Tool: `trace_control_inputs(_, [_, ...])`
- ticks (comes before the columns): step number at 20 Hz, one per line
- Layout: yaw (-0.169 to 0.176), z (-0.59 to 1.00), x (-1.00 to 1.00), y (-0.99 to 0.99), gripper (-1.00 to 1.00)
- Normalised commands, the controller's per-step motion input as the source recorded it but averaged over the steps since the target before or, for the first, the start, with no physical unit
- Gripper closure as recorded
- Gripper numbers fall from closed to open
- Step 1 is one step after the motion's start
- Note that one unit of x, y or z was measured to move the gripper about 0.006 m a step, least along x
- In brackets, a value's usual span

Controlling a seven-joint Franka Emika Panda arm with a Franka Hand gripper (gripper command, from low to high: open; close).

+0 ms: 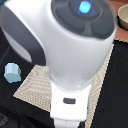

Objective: Interact with the objects in diverse but meaningful ways.

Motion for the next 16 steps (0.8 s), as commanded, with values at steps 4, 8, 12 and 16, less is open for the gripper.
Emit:
trace_control_inputs(4, [0.047,0.41,-1.00,0.38,1.00])
trace_control_inputs(8, [0.052,0.15,-1.00,0.31,1.00])
trace_control_inputs(12, [0.052,0.00,-1.00,0.24,1.00])
trace_control_inputs(16, [0.044,-0.01,-1.00,0.32,1.00])
